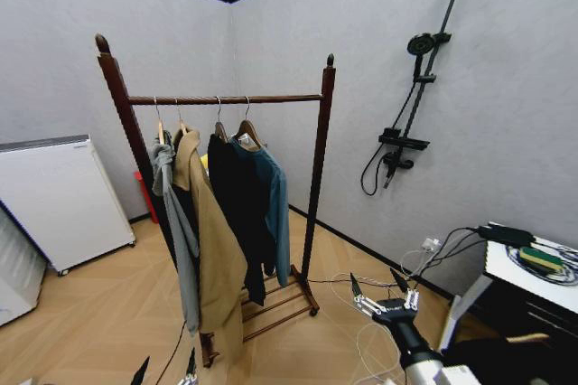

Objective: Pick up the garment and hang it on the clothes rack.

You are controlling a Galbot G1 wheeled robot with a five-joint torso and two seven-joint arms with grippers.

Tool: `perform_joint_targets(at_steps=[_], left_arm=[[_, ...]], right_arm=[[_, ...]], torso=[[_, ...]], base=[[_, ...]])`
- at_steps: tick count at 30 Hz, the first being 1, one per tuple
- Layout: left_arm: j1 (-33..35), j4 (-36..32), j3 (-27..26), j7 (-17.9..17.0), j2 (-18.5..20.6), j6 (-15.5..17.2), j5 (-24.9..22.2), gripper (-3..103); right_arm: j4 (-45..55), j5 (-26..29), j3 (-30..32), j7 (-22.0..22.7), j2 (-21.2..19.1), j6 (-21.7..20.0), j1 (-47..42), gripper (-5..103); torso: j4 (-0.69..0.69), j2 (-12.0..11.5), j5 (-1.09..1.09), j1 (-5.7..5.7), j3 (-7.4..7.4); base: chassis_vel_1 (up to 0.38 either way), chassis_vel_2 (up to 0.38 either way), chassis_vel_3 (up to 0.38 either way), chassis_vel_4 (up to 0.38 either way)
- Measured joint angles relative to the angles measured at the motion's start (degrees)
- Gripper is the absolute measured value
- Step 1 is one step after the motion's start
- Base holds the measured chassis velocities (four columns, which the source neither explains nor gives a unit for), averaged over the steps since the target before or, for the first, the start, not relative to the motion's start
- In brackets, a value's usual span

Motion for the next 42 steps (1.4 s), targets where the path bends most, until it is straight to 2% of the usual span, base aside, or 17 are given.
perform_joint_targets(at_steps=[28,42], left_arm=[[0.00,0.00,0.00,0.00,0.00,0.00,0.00,100],[0.00,0.00,0.00,0.00,0.00,0.00,0.00,100]], right_arm=[[-0.46,0.36,-0.27,0.12,-0.26,-0.32,0.75,100],[-0.53,0.42,-0.30,0.12,-0.28,-0.34,0.82,100]], torso=[[-0.01,0.00,0.00,0.00,0.00],[-0.01,0.00,0.00,0.00,0.00]], base=[[-0.003,-0.003,-0.004,-0.002],[-0.092,-0.087,-0.097,-0.090]])
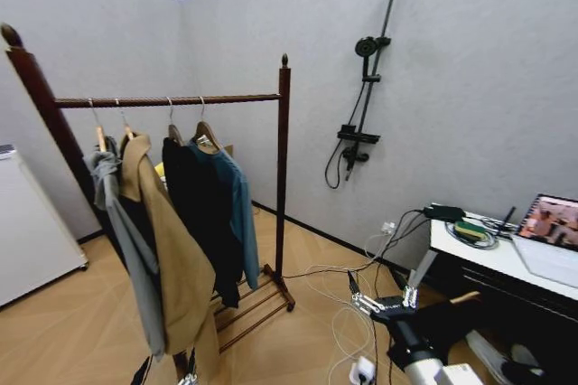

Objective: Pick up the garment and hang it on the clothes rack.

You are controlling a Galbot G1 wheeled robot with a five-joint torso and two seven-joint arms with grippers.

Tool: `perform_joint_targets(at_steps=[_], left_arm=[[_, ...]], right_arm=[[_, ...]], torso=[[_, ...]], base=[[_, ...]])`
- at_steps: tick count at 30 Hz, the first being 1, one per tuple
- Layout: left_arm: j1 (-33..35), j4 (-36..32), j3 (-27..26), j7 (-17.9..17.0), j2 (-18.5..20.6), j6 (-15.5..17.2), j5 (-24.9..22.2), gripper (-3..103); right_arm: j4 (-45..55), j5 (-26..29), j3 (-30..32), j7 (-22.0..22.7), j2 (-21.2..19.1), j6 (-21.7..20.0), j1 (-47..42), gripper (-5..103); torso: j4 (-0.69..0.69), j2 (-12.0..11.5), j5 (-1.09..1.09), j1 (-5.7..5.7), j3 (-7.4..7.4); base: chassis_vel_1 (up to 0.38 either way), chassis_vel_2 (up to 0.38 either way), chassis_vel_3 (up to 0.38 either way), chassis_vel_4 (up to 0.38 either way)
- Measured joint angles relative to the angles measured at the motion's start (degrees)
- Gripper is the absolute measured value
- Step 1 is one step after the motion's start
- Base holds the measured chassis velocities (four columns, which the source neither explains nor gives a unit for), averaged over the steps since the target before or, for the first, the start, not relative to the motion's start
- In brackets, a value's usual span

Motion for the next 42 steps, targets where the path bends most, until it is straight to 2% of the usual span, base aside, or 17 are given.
perform_joint_targets(at_steps=[42], left_arm=[[0.00,0.00,0.00,0.00,0.00,0.00,0.00,100]], right_arm=[[-0.02,0.01,-0.01,0.00,-0.01,-0.01,0.02,100]], torso=[[0.00,0.00,0.00,0.00,0.00]], base=[[-0.119,-0.118,-0.124,-0.117]])
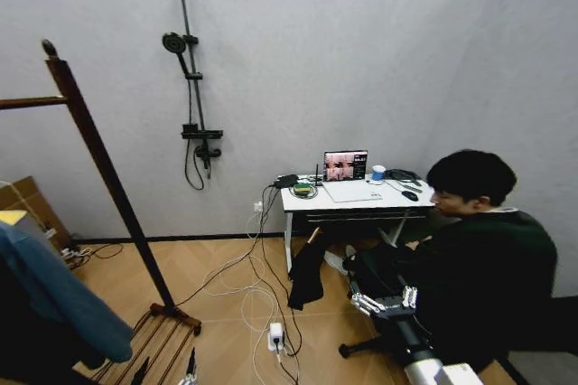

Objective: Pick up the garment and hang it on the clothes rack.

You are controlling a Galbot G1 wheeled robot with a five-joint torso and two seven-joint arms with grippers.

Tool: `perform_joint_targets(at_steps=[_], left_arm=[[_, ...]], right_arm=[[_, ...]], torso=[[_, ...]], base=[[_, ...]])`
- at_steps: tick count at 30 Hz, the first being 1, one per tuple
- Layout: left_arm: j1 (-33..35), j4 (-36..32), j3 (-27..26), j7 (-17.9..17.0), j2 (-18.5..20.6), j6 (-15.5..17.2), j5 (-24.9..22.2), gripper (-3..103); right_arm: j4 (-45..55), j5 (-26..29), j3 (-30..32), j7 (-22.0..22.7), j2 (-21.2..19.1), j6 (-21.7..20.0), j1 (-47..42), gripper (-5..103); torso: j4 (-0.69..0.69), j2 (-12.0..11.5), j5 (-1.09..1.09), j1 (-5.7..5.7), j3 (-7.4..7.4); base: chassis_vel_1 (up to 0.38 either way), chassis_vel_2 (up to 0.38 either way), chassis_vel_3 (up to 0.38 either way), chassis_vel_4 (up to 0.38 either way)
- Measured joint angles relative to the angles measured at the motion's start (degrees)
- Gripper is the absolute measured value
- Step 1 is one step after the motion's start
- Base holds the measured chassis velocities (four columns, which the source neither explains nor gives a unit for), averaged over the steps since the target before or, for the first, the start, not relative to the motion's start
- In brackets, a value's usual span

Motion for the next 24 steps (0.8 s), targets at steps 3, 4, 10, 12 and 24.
perform_joint_targets(at_steps=[3,4,10,12,24], left_arm=[[0.00,0.00,0.00,0.00,0.00,0.00,0.00,100],[-0.01,0.00,0.00,0.00,0.00,0.00,0.00,100],[0.00,0.00,0.00,0.01,0.00,0.00,0.00,100],[0.00,0.00,-0.01,0.00,0.00,0.00,0.00,100],[-0.01,0.00,0.01,0.00,0.00,0.00,0.00,100]], right_arm=[[0.00,0.00,0.00,0.00,0.00,0.00,0.00,100],[0.00,0.00,0.00,0.00,0.00,0.00,0.00,100],[0.00,0.00,0.00,0.00,-0.01,0.00,0.00,100],[0.00,0.00,0.00,0.00,-0.01,0.00,0.01,100],[0.00,0.00,0.01,0.00,0.00,0.00,0.00,100]], torso=[[0.01,0.00,0.01,0.00,0.00],[0.01,0.00,0.00,0.00,0.00],[0.00,0.00,0.00,0.00,0.00],[0.01,0.00,-0.01,0.00,0.00],[0.00,-0.01,0.02,0.01,0.00]], base=[[-0.014,-0.029,-0.034,-0.012],[0.000,0.000,0.000,0.000],[0.064,0.060,-0.052,-0.061],[0.098,0.095,-0.111,-0.099],[0.027,0.019,-0.024,-0.017]])
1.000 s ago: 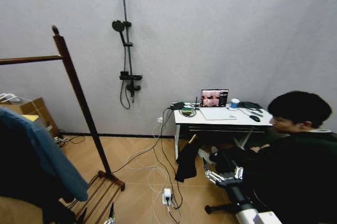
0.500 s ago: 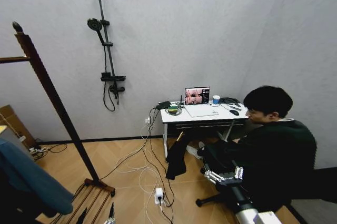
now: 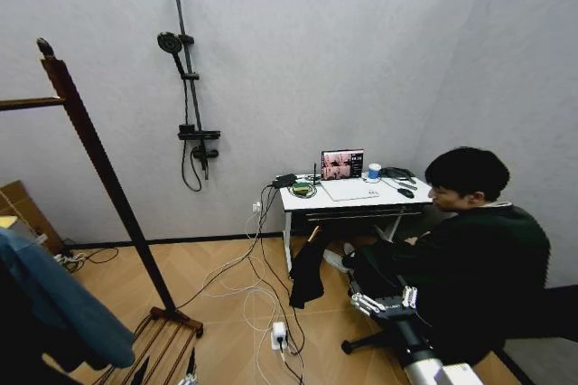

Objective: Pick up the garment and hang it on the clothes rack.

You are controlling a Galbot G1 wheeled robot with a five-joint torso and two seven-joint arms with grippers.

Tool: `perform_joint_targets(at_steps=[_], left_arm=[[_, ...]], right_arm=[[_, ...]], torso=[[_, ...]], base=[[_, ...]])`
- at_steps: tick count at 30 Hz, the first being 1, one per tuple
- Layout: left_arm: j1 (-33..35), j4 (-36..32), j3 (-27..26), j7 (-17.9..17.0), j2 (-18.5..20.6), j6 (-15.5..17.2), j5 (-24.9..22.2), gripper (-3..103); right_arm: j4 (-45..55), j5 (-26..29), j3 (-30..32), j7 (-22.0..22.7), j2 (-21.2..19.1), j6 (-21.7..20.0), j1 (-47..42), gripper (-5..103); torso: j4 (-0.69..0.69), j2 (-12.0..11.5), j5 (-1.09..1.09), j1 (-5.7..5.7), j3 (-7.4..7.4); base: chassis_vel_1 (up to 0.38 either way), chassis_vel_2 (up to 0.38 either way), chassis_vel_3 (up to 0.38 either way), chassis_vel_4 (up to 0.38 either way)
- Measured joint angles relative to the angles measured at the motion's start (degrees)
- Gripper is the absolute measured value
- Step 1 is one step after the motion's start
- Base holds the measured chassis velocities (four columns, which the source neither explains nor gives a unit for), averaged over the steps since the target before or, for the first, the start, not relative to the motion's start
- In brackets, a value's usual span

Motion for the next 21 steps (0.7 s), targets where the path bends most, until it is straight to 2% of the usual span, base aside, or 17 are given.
perform_joint_targets(at_steps=[9,17,18,20,21], left_arm=[[0.00,0.00,0.00,0.00,0.00,0.00,0.00,100],[0.00,0.00,-0.02,0.00,0.00,-0.01,0.00,100],[0.00,0.00,-0.02,0.01,0.00,-0.01,0.00,100],[0.00,0.00,-0.01,0.01,0.00,-0.01,0.00,100],[0.00,0.00,-0.01,0.01,0.00,-0.01,0.00,100]], right_arm=[[0.00,0.00,0.00,0.00,0.00,0.00,0.00,100],[0.00,0.00,0.00,0.00,0.00,0.00,0.00,100],[-0.01,0.00,0.00,0.00,0.00,0.00,0.00,100],[0.00,0.00,0.00,0.00,0.00,0.00,0.00,100],[-0.01,0.00,0.00,0.00,0.00,0.00,0.00,100]], torso=[[0.00,0.00,-0.01,0.01,0.00],[0.00,0.01,-0.04,-0.02,-0.01],[0.00,0.00,0.02,-0.01,0.00],[-0.02,0.02,-0.05,-0.02,-0.01],[-0.01,0.01,0.01,-0.01,0.00]], base=[[0.065,-0.062,-0.050,0.076],[0.208,-0.195,-0.203,0.184],[0.225,-0.237,-0.227,0.225],[0.225,-0.268,-0.260,0.268],[0.277,-0.268,-0.258,0.285]])
